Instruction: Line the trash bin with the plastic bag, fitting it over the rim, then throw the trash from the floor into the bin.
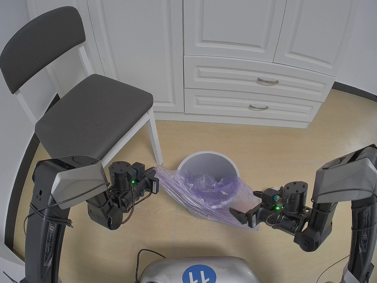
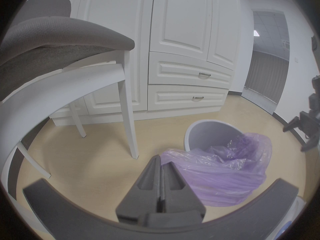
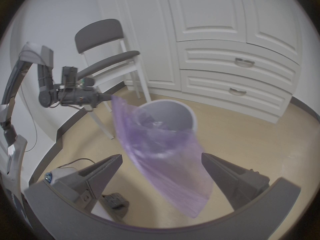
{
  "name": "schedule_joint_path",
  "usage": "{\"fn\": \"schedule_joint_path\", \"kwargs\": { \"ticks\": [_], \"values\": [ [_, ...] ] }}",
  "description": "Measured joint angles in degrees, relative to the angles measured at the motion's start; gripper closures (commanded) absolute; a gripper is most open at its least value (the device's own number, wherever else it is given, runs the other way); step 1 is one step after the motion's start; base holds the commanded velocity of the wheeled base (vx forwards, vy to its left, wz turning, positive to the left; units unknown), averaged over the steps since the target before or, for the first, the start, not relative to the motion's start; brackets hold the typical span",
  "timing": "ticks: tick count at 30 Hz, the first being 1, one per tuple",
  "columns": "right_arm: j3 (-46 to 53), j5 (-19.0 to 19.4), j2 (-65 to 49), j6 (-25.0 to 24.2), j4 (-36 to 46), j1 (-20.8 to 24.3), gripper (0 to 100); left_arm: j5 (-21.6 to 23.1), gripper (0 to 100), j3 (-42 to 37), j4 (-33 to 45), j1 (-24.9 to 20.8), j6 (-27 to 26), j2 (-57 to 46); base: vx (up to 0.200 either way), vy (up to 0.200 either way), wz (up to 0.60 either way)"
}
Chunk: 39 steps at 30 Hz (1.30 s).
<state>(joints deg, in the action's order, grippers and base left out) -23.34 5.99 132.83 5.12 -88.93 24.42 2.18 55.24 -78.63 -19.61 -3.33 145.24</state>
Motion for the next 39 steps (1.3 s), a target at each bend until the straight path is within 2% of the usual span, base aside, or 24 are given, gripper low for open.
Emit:
{"fn": "schedule_joint_path", "kwargs": {
  "ticks": [3, 6, 10, 12, 17, 23, 29, 35, 39],
  "values": [
    [0.0, -4.2, -1.1, -0.3, 0.0, 6.1, 0, -0.2, 100, 0.3, -0.8, -0.3, 0.8, 0.0, 0.000, 0.000, 0.00],
    [-2.5, -6.8, -1.2, 0.0, 0.0, 11.3, 0, -0.4, 100, 0.4, -1.5, -0.3, 1.6, 0.0, 0.000, 0.000, 0.00],
    [-8.6, -10.6, 0.3, 3.4, 0.0, 14.3, 0, -0.5, 100, 0.3, -1.8, -0.4, 2.1, -0.1, 0.000, 0.000, 0.00],
    [-12.0, -14.2, 1.4, 5.1, 1.1, 14.8, 0, -0.5, 100, 0.1, -2.0, -0.4, 2.2, -0.2, 0.000, 0.000, 0.00],
    [-20.5, -21.0, 3.4, 7.0, 11.3, 15.4, 0, -0.6, 100, -0.1, -2.1, -0.5, 2.4, -0.3, 0.000, 0.000, 0.00],
    [-28.1, -24.2, 3.5, 7.2, 28.7, 16.2, 0, -0.6, 100, -0.3, -2.2, -0.6, 2.4, -0.3, 0.000, 0.000, 0.00],
    [-34.9, -26.4, 1.3, 3.7, 46.6, 17.2, 0, -0.7, 100, -0.4, -2.4, -0.6, 2.4, -0.3, 0.000, 0.000, 0.00],
    [-43.3, -27.0, -1.1, -5.3, 65.3, 18.8, 0, -0.7, 100, -0.4, -2.9, -0.6, 2.4, -0.3, 0.000, 0.000, 0.00],
    [-49.1, -27.0, -2.0, -10.7, 74.4, 19.6, 0, -0.7, 100, -0.5, -3.0, -0.7, 2.4, -0.3, 0.000, 0.000, 0.00]
  ]
}}
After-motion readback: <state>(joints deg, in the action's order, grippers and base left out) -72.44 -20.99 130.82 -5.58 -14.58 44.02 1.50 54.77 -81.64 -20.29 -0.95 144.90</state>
